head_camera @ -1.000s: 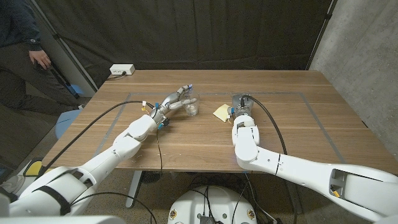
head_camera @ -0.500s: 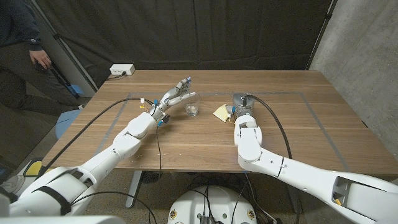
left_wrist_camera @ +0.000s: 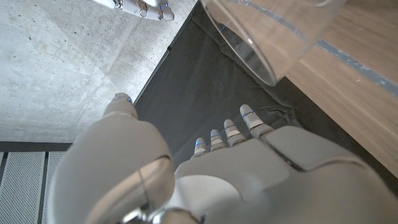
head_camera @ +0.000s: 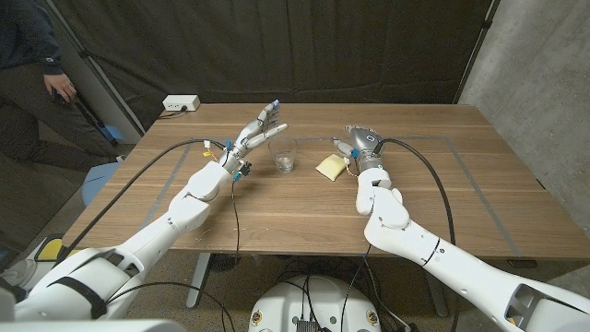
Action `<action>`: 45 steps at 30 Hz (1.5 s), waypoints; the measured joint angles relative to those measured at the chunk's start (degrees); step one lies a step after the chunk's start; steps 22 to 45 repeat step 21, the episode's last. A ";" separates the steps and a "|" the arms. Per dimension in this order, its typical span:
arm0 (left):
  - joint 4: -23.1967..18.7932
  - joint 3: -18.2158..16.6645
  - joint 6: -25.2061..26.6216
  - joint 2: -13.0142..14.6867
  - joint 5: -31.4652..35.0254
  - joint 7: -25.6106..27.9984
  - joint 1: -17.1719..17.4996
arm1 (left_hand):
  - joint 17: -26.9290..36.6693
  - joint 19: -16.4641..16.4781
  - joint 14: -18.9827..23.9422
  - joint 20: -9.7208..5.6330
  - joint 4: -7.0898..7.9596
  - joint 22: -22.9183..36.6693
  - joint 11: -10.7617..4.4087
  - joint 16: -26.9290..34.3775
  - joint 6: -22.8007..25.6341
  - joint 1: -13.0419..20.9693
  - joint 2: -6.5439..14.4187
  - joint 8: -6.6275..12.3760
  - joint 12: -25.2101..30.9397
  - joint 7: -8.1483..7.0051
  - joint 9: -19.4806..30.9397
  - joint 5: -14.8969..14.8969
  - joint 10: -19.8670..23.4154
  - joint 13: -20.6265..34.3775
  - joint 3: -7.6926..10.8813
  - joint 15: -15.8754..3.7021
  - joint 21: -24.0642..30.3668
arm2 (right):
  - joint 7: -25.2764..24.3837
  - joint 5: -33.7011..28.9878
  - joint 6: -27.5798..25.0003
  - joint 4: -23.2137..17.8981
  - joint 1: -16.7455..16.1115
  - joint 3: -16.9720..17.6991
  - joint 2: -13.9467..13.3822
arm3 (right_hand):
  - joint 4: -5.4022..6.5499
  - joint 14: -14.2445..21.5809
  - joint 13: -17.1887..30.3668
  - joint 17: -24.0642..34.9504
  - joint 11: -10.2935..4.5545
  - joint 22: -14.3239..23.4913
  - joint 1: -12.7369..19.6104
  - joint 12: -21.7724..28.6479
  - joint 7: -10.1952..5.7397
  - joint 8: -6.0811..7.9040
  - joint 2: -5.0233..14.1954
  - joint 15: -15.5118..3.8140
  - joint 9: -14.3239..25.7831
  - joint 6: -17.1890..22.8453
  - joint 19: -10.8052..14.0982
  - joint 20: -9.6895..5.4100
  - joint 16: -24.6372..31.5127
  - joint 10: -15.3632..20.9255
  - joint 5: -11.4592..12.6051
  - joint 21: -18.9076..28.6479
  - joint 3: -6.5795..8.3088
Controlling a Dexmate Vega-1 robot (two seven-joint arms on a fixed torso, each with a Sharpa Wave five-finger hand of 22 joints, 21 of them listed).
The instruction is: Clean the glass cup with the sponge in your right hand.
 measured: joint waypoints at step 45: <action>0.18 -1.83 -0.99 0.78 -2.92 -3.03 -0.33 | -0.54 -0.34 -0.61 -0.28 0.56 0.01 0.32 0.00 0.00 -1.59 0.86 -0.44 0.27 0.01 0.01 0.00 -0.32 -0.52 -0.55 0.00 -0.44 | -14.03 28.94 35.26 5.77 -4.39 13.59 0.00 | 4.04 -9.20 -0.51 -2.24 1.50 0.01 -9.22 0.49 0.73 0.68 1.15 2.76 -0.25 -5.50 -6.96 0.02 -0.62 -5.21 0.00 -5.08 -3.23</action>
